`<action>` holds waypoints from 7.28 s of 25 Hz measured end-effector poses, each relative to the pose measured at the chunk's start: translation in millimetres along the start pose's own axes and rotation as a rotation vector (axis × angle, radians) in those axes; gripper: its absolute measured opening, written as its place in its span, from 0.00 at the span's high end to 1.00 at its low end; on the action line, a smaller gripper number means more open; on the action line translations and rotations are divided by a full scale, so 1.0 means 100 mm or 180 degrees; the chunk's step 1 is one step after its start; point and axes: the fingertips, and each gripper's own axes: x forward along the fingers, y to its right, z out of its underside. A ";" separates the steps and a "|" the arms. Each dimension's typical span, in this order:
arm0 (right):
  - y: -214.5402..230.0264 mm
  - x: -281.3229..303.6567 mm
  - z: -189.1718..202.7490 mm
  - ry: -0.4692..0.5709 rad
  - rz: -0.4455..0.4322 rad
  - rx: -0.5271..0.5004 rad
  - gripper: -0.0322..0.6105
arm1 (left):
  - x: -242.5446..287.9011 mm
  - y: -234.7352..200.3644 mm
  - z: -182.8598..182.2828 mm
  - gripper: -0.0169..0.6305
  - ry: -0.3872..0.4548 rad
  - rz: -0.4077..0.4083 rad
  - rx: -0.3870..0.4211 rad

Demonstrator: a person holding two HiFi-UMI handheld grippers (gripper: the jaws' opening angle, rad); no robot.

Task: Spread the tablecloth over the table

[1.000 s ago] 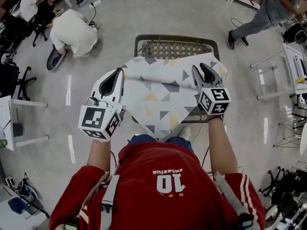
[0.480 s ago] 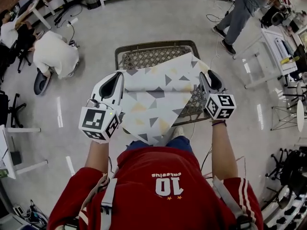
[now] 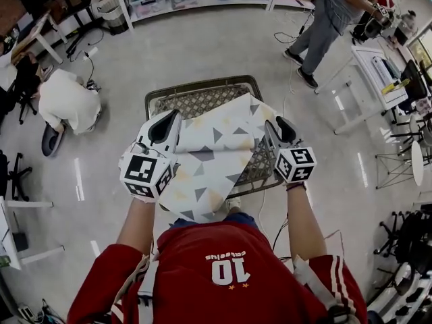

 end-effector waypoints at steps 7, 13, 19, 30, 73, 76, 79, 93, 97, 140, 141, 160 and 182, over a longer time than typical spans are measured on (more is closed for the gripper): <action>0.29 0.28 0.15 -0.0120 -0.0132 0.0054 0.72 | 0.44 0.12 0.10 0.96 -0.0028 0.0013 0.0079; 0.50 0.54 0.71 -0.0483 -0.0292 0.0198 0.72 | 0.71 0.17 0.29 0.96 -0.0139 -0.0039 0.0008; 0.55 0.77 1.46 -0.0906 -0.0507 0.0332 0.72 | 0.91 0.15 0.45 0.96 -0.0251 -0.0134 0.0051; 0.57 1.06 2.53 -0.1468 -0.0760 0.0743 0.72 | 1.10 0.13 0.78 0.96 -0.0495 -0.0257 0.0099; 0.34 1.30 1.88 -0.1058 -0.1923 0.1302 0.93 | 0.69 -0.16 0.69 0.96 -0.0504 -0.0779 0.0090; 0.26 1.29 1.58 -0.0946 -0.1983 0.1061 0.93 | 0.56 -0.25 0.59 0.96 -0.0443 -0.0872 0.0087; 0.17 1.35 1.26 -0.0851 -0.2046 0.0827 0.93 | 0.44 -0.36 0.48 0.96 -0.0353 -0.0973 0.0072; -0.14 1.96 0.19 -0.0590 -0.2195 -0.0020 0.93 | -0.20 -0.83 0.23 0.96 -0.0141 -0.1590 0.0038; -0.19 2.16 0.02 -0.0513 -0.2217 -0.0141 0.93 | -0.34 -0.90 0.24 0.96 -0.0135 -0.1790 0.0030; -0.49 4.44 -0.39 -0.0523 -0.1493 -0.0462 0.93 | -0.24 -1.48 0.62 0.96 -0.0431 -0.2211 -0.0208; -0.50 4.49 -0.37 -0.0538 -0.1475 -0.0455 0.93 | -0.26 -1.49 0.65 0.96 -0.0448 -0.2224 -0.0219; -0.21 4.73 -0.22 -0.0558 -0.1150 -0.0270 0.83 | -0.35 -1.58 0.80 0.96 -0.0527 -0.2329 -0.0300; 0.09 4.06 -0.30 -0.0415 -0.1236 -0.0299 0.81 | -0.22 -1.23 0.52 0.96 -0.0430 -0.2275 -0.0126</action>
